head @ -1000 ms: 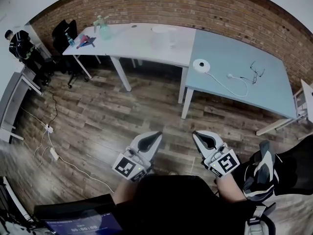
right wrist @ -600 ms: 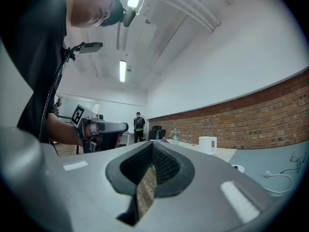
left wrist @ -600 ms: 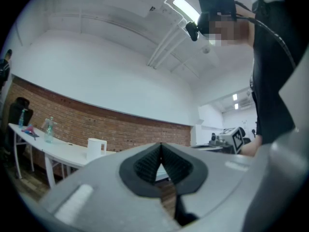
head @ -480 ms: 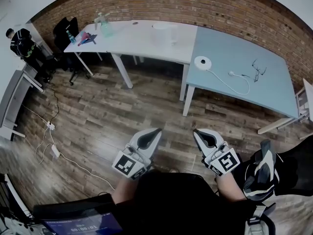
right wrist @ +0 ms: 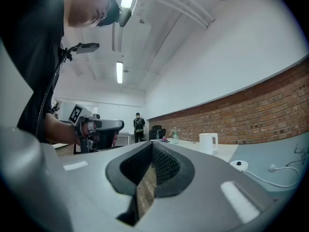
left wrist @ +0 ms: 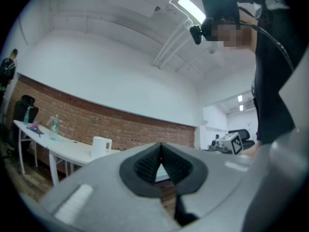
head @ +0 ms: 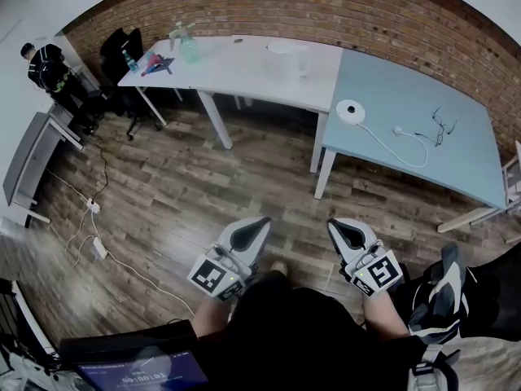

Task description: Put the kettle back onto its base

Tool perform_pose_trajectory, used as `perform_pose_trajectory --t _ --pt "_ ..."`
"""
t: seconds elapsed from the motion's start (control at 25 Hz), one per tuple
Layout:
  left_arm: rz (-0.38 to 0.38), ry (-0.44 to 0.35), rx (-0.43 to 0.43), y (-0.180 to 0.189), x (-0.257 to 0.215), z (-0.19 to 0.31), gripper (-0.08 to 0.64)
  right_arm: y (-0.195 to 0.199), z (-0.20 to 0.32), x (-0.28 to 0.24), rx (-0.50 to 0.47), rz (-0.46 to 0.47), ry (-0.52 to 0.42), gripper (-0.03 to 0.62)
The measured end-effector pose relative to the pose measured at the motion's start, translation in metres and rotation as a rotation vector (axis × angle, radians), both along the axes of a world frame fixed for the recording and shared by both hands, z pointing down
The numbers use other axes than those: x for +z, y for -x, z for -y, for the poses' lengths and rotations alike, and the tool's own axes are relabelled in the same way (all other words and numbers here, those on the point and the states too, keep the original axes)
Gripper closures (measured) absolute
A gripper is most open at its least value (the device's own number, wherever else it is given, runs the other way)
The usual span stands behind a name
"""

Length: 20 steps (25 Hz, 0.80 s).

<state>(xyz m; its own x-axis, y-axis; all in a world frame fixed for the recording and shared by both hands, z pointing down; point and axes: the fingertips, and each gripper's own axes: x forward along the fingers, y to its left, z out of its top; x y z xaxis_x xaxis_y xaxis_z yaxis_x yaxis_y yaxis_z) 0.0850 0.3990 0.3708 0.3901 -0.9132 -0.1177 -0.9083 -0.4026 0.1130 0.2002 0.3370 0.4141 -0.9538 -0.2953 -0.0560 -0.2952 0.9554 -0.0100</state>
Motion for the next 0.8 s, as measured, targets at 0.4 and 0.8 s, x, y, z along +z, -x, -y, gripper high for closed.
perform_pose_trajectory --t 0.4,0.8 --pt "-0.011 0.006 -0.007 0.042 0.004 0.047 0.557 0.047 0.046 0.005 -0.013 -0.018 0.005 0.588" --pt "-0.027 0.014 0.059 0.123 0.001 0.119 0.557 0.129 0.115 -0.005 0.031 -0.036 -0.014 0.588"
